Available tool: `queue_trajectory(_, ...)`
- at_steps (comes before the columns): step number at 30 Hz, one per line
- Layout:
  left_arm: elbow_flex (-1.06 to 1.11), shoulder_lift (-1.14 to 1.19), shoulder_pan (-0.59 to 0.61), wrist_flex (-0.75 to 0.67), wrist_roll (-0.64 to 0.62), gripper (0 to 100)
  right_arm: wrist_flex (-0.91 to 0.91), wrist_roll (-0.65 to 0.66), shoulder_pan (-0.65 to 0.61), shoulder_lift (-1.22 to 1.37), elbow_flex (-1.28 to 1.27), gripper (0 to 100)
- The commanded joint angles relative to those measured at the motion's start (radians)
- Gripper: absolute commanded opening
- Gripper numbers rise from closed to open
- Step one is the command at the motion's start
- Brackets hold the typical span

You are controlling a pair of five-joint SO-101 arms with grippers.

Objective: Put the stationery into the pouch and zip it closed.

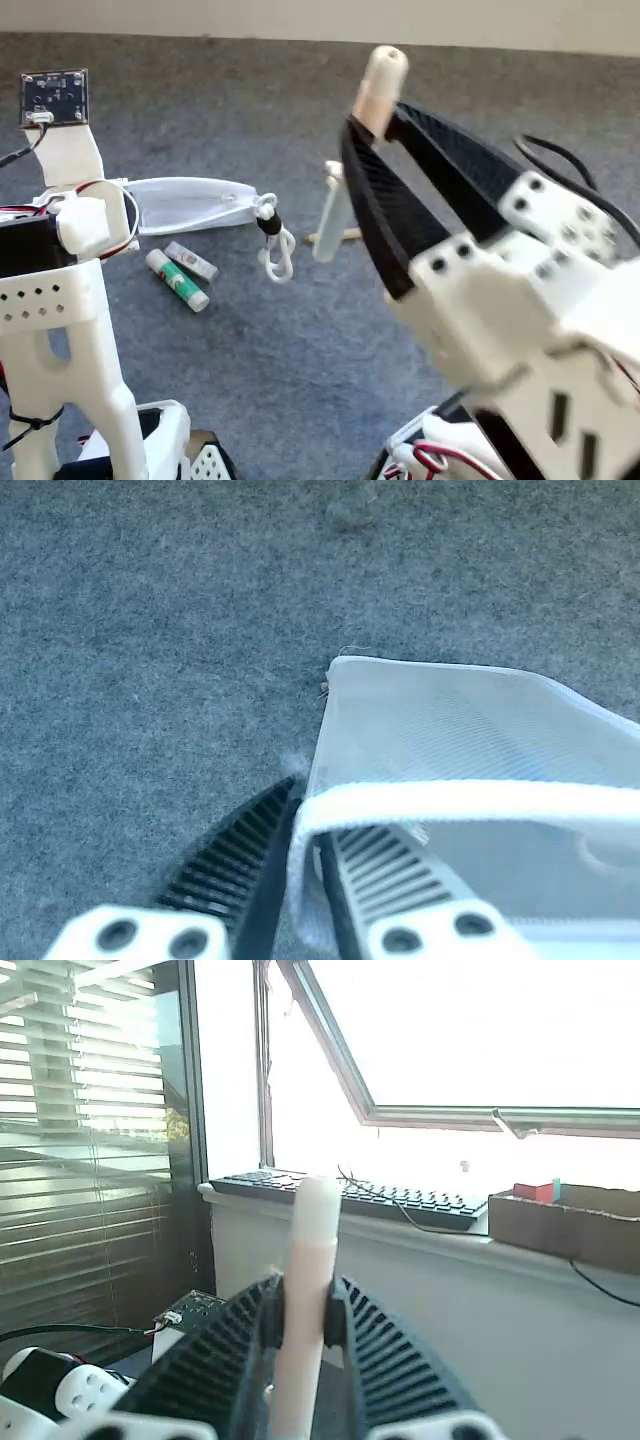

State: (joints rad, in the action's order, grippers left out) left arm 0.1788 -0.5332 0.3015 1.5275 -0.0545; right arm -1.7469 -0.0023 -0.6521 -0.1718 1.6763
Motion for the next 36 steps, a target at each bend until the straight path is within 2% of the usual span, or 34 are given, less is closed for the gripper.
queue_trajectory(1,0.007,0.013,0.004,-0.015,-0.008,1,-0.015,0.023,-0.004,-0.064,0.030,0.5)
queue_trajectory(7,0.007,0.013,0.004,-0.015,-0.006,1,0.002,0.023,-0.008,-0.289,-0.363,0.5)
queue_trajectory(10,0.007,0.013,0.004,-0.015,-0.006,1,0.081,0.023,-0.008,-0.386,-0.550,0.5)
queue_trajectory(22,0.005,0.013,0.004,-0.015,-0.006,1,0.544,0.023,-0.012,-0.478,-1.101,0.5)
queue_trajectory(31,0.007,0.013,0.004,-0.015,-0.006,1,0.863,0.023,-0.142,-0.483,-1.408,0.5)
queue_trajectory(36,0.008,0.013,0.004,-0.015,-0.006,1,1.073,0.023,-0.151,-0.483,-1.584,0.5)
